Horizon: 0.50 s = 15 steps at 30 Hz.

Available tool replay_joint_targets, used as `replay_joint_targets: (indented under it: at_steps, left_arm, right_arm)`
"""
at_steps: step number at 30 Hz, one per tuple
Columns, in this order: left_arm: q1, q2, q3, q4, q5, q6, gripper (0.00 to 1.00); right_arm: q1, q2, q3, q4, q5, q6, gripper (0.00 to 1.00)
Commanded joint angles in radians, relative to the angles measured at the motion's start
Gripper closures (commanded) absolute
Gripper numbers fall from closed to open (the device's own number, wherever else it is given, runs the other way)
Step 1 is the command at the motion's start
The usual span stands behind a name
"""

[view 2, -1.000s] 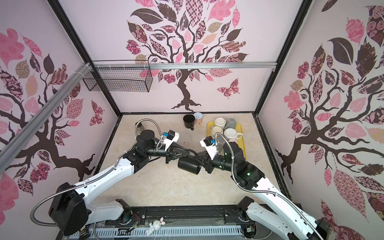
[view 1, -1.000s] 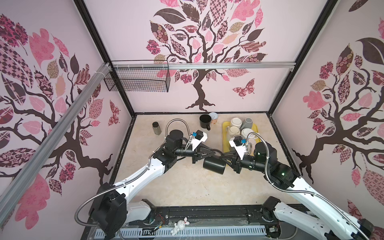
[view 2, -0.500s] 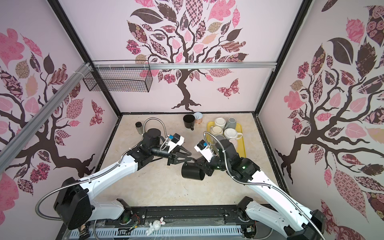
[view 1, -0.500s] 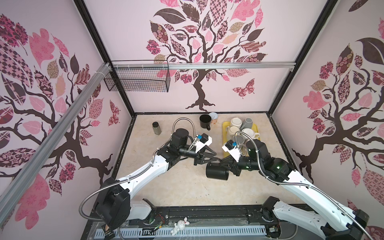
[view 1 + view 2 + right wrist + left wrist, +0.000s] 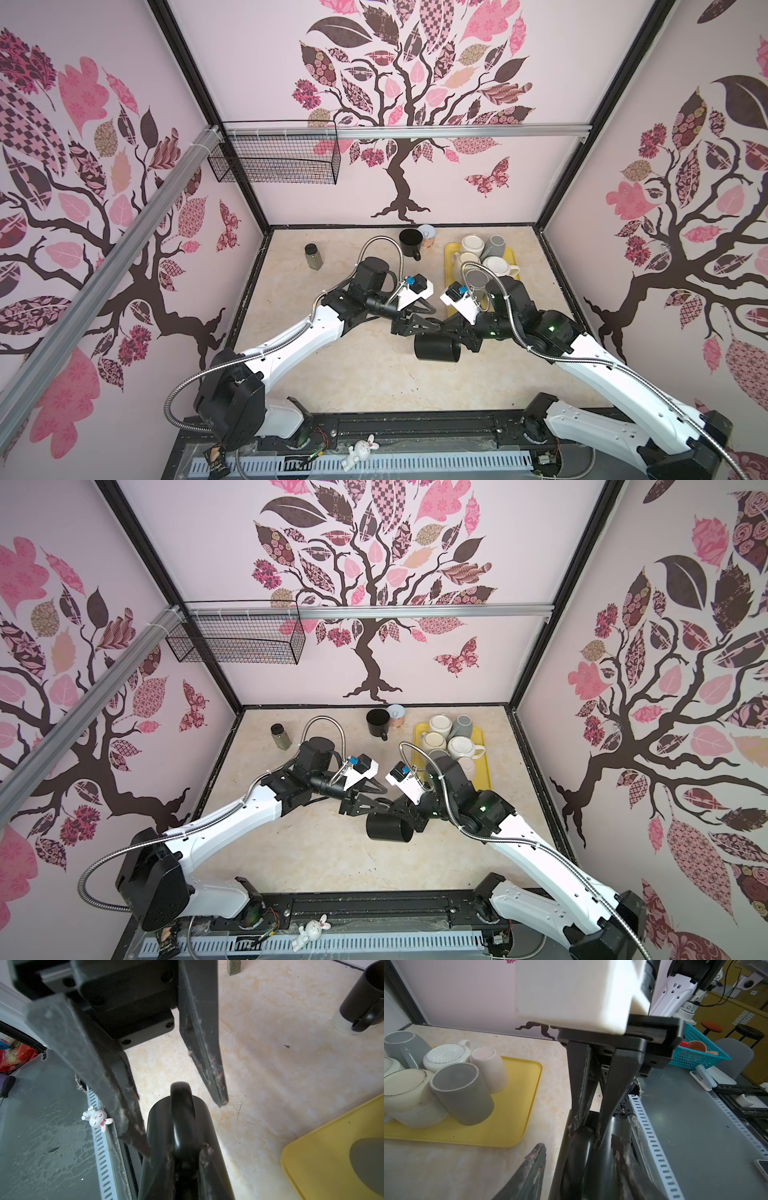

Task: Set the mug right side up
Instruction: 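Open right gripper and withdraw toward the tray while left gripper holds the mug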

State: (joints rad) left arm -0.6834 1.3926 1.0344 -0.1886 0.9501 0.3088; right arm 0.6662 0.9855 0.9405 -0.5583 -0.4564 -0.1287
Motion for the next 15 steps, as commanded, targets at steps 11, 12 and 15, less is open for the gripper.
replay_joint_targets:
  at_steps: [11, 12, 15]
  left_arm:
    - [-0.022, 0.07, 0.055, -0.104, -0.007, 0.085, 0.56]
    - [-0.024, 0.071, 0.056, -0.104, -0.004, 0.086, 0.65]
    - [-0.023, 0.075, 0.059, -0.101, -0.005, 0.084, 0.94]
  right_arm:
    - [0.004, 0.028, 0.082, 0.036, -0.041, -0.048, 1.0]
    - [0.003, 0.03, 0.083, 0.034, -0.039, -0.048, 1.0]
    - [0.004, 0.037, 0.081, 0.03, -0.033, -0.048, 1.0]
